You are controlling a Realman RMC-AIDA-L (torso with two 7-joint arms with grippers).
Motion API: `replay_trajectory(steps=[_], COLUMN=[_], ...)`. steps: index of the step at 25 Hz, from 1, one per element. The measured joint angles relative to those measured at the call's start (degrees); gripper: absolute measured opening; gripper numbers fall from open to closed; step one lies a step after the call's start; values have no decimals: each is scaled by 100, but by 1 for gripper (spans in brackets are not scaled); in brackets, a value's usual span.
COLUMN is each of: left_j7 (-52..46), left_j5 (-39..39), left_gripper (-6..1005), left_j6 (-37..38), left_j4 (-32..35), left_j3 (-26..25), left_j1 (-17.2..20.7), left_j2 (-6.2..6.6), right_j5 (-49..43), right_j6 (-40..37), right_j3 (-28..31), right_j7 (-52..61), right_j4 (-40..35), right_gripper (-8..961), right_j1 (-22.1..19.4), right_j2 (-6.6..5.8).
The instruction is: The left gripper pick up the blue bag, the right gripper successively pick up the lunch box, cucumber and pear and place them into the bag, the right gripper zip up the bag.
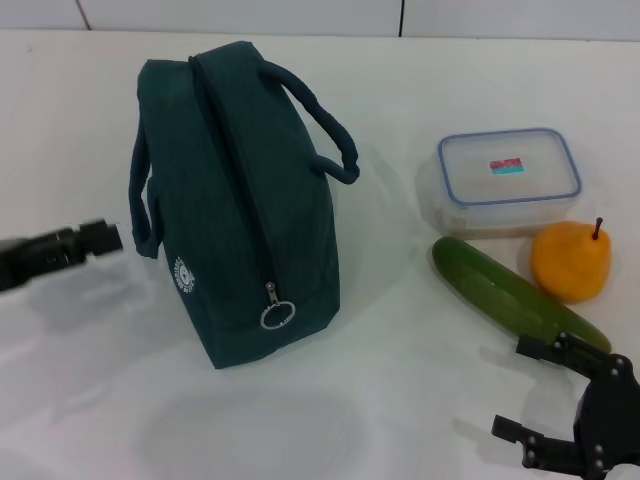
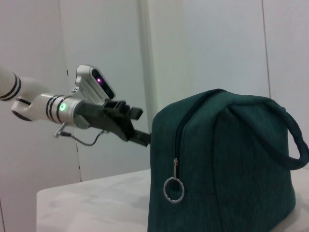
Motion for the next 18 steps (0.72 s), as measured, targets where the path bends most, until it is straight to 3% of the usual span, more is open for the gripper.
replay_trajectory(steps=[6,10,15,18], left_j7=[-1431,-2495,-3819,-4409], left_j5=[49,107,791,1028], left_gripper=[803,797,790,786], left_j6=[-25,-168,-314,-322], left_j4=[538,1126,2223,2726], left_j3=[-86,-47,94,500], left_j1=[-440,-736,-1117,-1266], left_j2=[146,178,121,90], right_j5=[0,0,3,47], right_j6=[30,37,45,68], right_j3=[5,3,28,27], right_j7=[0,0,0,0], right_j4=[0,0,0,-1], right_gripper=[855,853,852,851], right_j1=[18,25,36,36], right_j2=[6,8,8,8])
